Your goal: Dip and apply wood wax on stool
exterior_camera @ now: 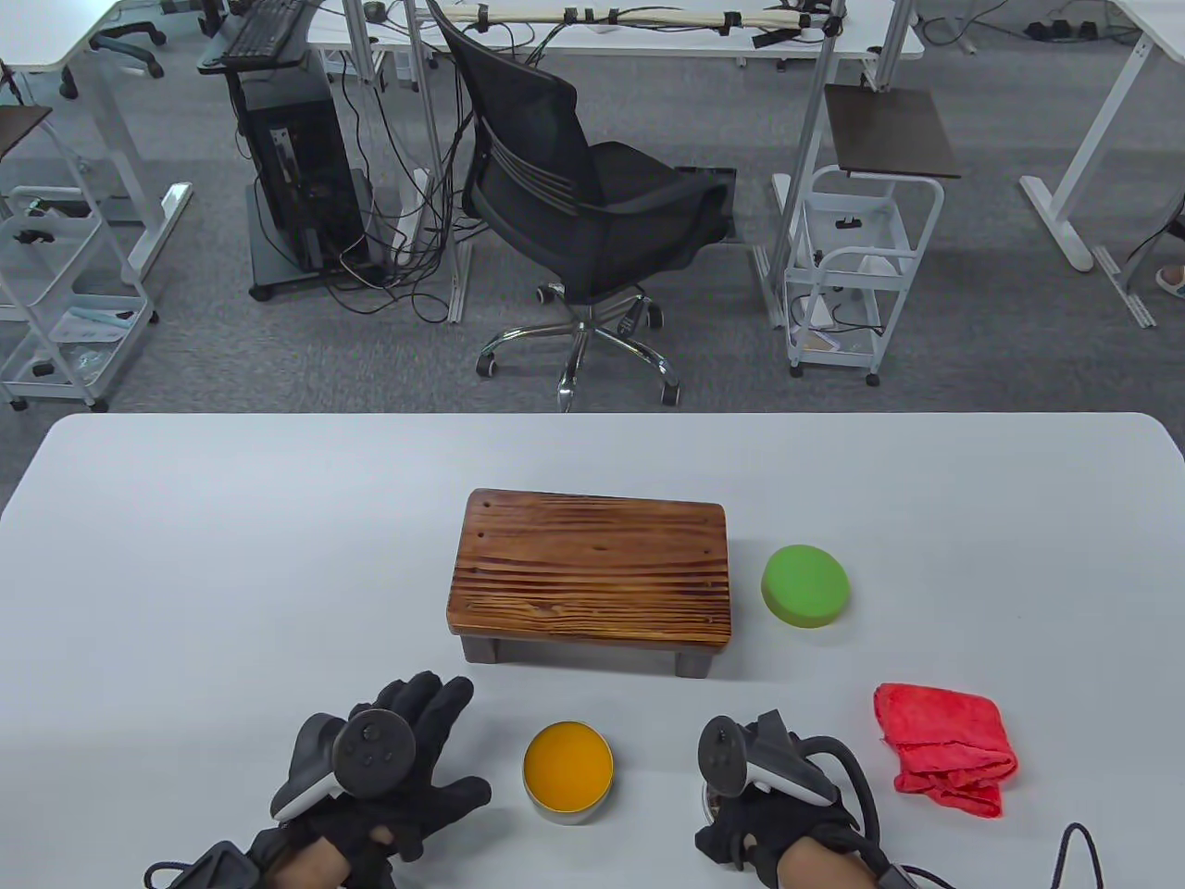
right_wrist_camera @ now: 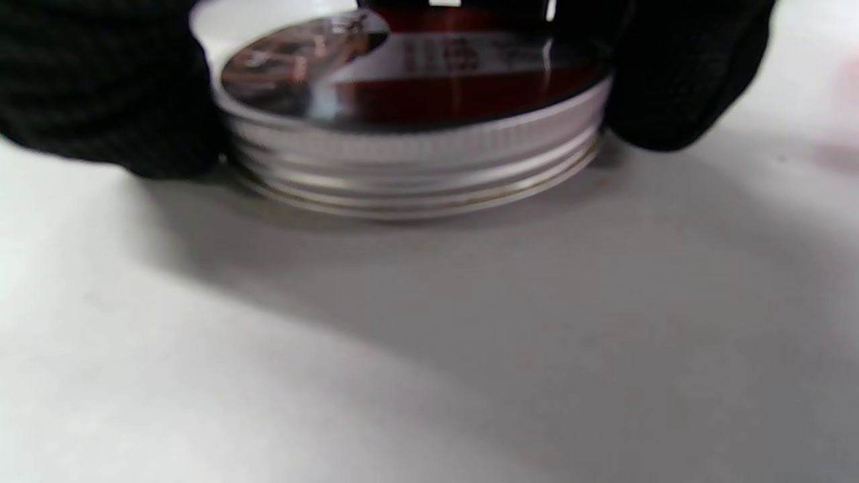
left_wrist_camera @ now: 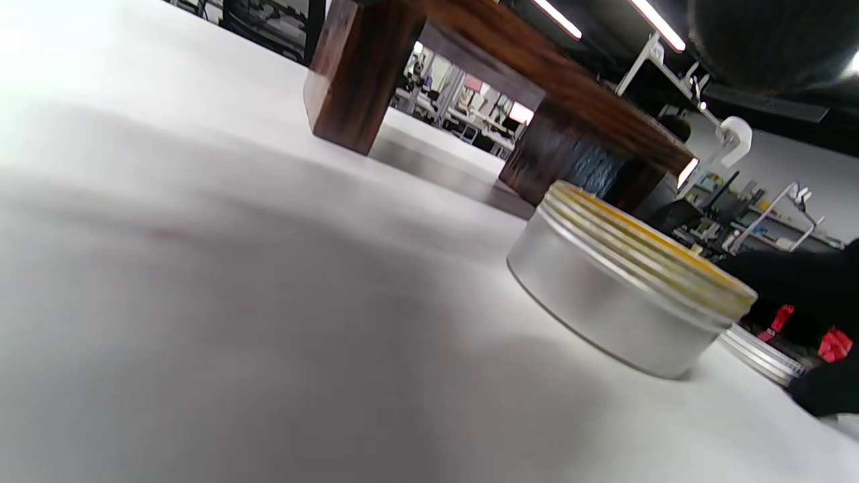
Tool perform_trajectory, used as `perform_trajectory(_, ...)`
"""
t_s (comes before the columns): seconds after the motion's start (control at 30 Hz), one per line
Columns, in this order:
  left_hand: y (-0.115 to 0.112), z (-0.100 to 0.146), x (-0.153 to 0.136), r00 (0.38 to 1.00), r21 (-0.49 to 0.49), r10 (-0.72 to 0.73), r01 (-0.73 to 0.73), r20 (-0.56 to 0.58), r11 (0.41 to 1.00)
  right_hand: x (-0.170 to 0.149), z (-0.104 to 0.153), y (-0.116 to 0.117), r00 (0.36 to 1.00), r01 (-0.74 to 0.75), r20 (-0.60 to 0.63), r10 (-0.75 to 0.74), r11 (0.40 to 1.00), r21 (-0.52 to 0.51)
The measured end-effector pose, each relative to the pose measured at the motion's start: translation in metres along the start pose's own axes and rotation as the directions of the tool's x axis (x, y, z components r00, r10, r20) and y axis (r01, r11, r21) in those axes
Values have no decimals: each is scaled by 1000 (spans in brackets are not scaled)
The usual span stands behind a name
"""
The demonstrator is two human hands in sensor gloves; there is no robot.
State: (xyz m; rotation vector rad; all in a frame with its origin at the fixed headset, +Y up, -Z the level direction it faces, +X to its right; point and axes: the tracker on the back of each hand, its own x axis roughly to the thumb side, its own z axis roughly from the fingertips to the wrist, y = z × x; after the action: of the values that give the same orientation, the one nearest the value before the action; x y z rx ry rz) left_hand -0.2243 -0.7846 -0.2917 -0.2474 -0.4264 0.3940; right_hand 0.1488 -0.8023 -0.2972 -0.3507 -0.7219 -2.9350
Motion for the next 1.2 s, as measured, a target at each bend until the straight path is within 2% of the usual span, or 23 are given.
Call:
perform_trajectory(0.17,-11,-17,5,999,-112,-32,33,11,993,3,-1,-6,1000,-18,15,18,1000,-1)
perform_trajectory(0.3,-21,-30,9,996,-173,-90,91,16,981,15,5,-24,998,-9,68,9,1000,-7)
perform_trajectory(0.57,-43,-48,8,994,-279,-109,103,-7,955,67,15,-70,972,-45,224,63,995,-86)
perform_trajectory(0.73,-52,-54,7,996,-326,-88,78,-15,942,102,10,-86,950,-63,298,94,992,-112)
perform_trajectory(1.0,-60,-59,9,998,-381,-67,59,-9,923,144,-8,-85,919,-80,376,117,990,-114)
perform_trajectory(1.2,-61,-59,11,998,-395,-60,53,-4,917,157,-20,-79,912,-99,390,129,991,-94)
